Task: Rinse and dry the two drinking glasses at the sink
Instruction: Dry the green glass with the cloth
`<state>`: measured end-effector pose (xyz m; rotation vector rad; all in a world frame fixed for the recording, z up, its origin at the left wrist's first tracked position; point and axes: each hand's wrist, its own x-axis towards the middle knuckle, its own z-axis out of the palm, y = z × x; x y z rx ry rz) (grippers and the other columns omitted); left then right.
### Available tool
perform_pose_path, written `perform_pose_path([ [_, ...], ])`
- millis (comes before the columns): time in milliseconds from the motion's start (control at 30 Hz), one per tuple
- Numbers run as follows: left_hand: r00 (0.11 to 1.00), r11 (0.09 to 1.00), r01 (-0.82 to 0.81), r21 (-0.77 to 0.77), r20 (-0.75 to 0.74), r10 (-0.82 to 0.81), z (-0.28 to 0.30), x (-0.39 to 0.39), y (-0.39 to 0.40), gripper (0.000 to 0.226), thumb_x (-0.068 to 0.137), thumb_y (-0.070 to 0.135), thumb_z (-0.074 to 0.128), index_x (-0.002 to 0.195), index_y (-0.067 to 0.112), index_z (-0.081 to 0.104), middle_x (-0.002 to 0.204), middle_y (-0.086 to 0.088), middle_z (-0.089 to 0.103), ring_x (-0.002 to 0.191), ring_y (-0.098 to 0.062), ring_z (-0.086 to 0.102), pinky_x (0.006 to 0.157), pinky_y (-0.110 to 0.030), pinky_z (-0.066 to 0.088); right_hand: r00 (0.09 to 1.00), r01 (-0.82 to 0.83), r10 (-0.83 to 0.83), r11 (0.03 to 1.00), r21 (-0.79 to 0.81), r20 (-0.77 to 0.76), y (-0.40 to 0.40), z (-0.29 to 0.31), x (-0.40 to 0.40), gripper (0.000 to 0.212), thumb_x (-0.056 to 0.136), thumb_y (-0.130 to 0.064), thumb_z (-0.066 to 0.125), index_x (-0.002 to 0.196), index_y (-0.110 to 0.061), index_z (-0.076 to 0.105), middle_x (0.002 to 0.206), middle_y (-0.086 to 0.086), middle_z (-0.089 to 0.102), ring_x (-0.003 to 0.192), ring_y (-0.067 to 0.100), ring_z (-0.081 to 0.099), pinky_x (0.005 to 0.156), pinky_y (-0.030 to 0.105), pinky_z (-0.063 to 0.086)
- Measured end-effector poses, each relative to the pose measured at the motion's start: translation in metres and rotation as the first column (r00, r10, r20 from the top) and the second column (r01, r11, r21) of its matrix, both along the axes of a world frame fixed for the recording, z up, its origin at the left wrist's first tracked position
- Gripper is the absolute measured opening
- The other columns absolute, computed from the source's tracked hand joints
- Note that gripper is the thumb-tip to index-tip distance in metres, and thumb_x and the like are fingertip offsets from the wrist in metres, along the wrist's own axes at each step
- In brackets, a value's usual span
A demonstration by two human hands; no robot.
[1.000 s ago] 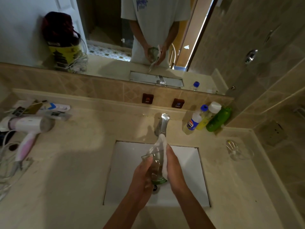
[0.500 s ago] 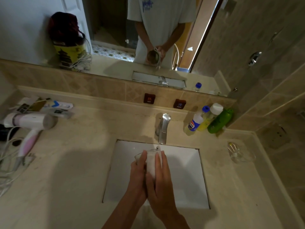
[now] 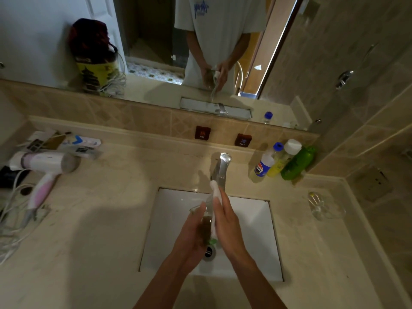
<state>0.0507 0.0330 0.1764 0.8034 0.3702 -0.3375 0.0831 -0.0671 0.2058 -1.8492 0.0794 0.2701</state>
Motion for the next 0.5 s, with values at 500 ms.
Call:
perform_pose_path([
  [500, 0.99, 0.996, -0.09, 0.003, -0.108, 0.09, -0.008, -0.003, 0.009, 0.062, 0.085, 0.047, 0.068, 0.122, -0.002, 0.072, 0.106, -0.025, 0.073, 0.097, -0.036, 0.072, 0.092, -0.047, 0.057, 0.993, 0.011, -0.01, 1.0, -0.007, 0.119, 0.005, -0.031, -0.051, 0.054, 0.103, -0.045, 0.032, 0.154, -0.036, 0.016, 0.161, -0.012, 0.024, 0.145, -0.001, 0.026, 0.121, 0.031, 0.028],
])
